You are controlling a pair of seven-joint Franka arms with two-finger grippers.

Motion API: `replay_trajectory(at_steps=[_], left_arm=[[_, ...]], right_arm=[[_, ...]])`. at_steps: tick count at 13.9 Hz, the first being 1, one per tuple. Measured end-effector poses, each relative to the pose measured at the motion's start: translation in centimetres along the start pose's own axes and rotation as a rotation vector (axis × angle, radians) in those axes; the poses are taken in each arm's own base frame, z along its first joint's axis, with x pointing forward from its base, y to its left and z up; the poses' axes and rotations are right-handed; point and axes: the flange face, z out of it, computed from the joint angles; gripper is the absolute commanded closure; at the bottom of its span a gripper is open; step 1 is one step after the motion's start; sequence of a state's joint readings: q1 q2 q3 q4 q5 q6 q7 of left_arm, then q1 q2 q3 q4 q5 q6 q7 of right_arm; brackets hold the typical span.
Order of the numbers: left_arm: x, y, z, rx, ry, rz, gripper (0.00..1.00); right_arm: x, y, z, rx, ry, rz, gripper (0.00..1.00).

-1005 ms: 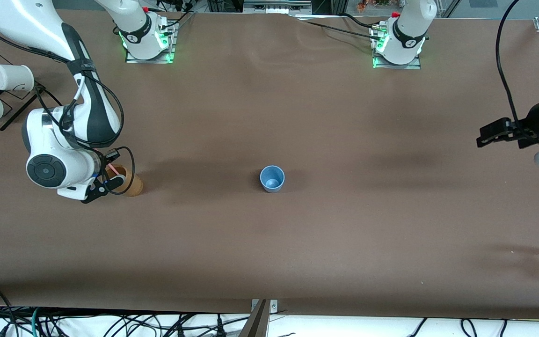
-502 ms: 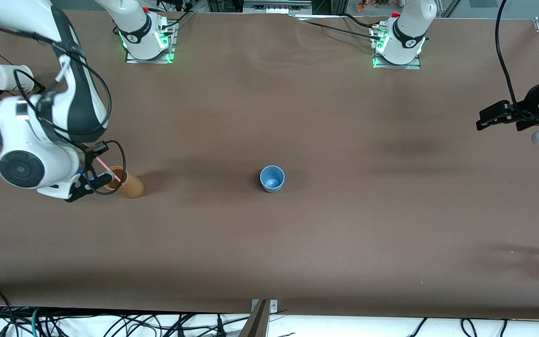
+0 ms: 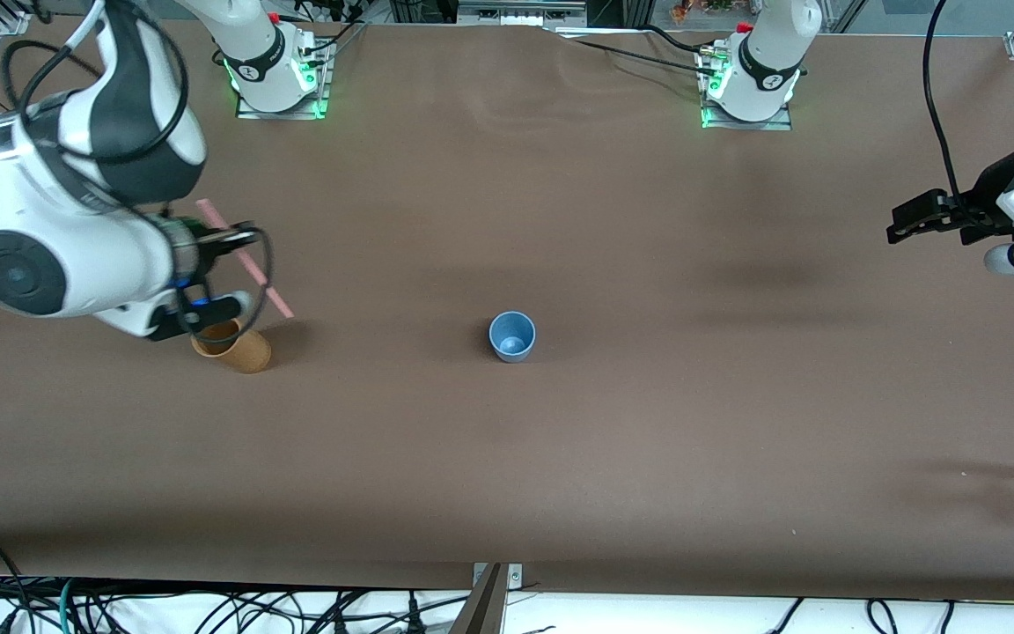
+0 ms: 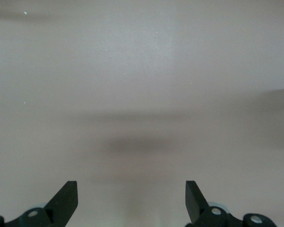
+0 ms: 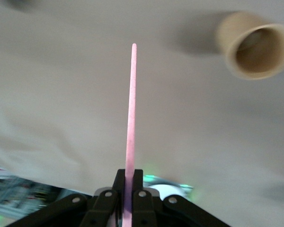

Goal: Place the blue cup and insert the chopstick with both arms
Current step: 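Carry the pink chopstick with the right gripper over the blue cup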

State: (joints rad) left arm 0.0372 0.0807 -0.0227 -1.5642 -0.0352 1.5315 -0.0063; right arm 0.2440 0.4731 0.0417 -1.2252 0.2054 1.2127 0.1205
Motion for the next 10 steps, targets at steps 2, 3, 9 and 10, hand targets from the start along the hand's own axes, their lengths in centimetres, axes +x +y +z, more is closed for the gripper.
replay_trajectory(at_steps=[2, 3, 9, 10], left_arm=[[0.0, 0.2, 0.1, 0.000, -0.001, 0.003, 0.00], [0.1, 0.4, 0.1, 0.000, -0.001, 0.007, 0.00], [0.1, 0.3, 0.2, 0.000, -0.002, 0.006, 0.00], [0.1, 0.3, 0.2, 0.000, -0.001, 0.005, 0.00]], right_arm=[[0.1, -5.1, 0.7, 0.088, 0.010, 0.081, 1.00], [0.3, -7.5, 0.9, 0.130, 0.029, 0.103, 1.00], [4.2, -14.5, 3.6, 0.439, 0.007, 0.280, 1.00], [5.0, -14.8, 4.5, 0.457, -0.008, 0.293, 1.00]])
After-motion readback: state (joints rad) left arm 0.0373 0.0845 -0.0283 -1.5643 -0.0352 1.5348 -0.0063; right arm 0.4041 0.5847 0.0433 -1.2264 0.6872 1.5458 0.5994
